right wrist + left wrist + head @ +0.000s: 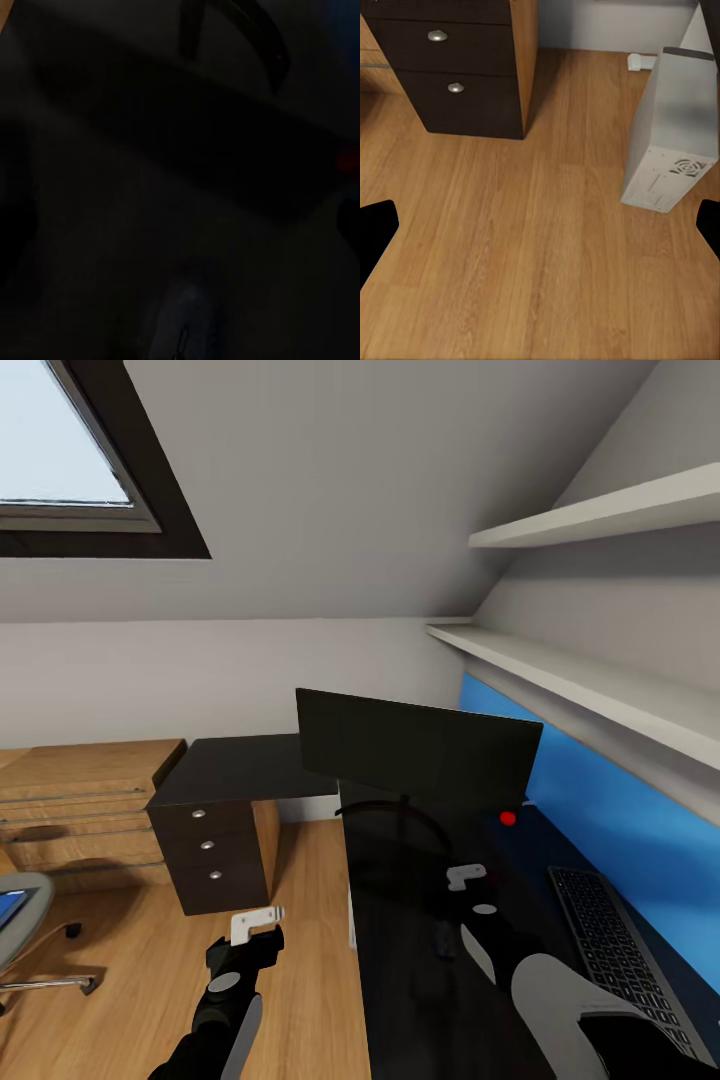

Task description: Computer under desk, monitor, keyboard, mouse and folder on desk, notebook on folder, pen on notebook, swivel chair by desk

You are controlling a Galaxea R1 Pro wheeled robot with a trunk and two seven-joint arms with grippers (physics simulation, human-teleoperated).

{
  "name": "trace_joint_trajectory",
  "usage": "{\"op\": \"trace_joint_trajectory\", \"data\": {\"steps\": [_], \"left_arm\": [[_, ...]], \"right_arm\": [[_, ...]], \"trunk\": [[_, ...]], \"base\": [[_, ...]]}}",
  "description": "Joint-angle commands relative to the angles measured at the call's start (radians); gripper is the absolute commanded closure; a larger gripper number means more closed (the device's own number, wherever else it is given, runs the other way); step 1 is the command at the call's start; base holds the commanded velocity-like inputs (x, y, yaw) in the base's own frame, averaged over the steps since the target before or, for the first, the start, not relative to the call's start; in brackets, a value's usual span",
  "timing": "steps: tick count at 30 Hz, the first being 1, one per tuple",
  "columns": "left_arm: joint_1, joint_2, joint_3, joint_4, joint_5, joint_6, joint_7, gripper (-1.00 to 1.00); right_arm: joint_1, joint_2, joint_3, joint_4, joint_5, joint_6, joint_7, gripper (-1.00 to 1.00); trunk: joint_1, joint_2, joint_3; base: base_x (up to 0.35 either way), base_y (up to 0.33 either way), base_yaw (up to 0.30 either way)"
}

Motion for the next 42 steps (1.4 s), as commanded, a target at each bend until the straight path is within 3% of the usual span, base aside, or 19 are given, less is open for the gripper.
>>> {"op": "trace_joint_trajectory", "data": {"steps": [1,35,42], "left_arm": [[-0.001,0.000,-0.002,-0.001,0.010,0.003,0.009,-1.00],[-0.001,0.000,-0.001,-0.020,0.010,0.002,0.009,-1.00],[-0.001,0.000,-0.001,-0.019,0.010,0.003,0.009,-1.00]], "right_arm": [[-0.001,0.000,-0.001,0.000,0.009,0.000,0.000,-1.00],[-0.001,-0.003,-0.002,0.000,0.009,0.005,-0.002,-1.00],[-0.001,-0.002,-0.007,0.000,0.008,0.038,-0.002,-1.00]], "trunk": [[0.005,-0.010,-0.006],[0.135,-0.248,-0.112],[0.162,-0.297,-0.134]], "base": [[0.000,0.000,0.000],[0.000,0.000,0.000],[0.000,0.000,0.000]]}}
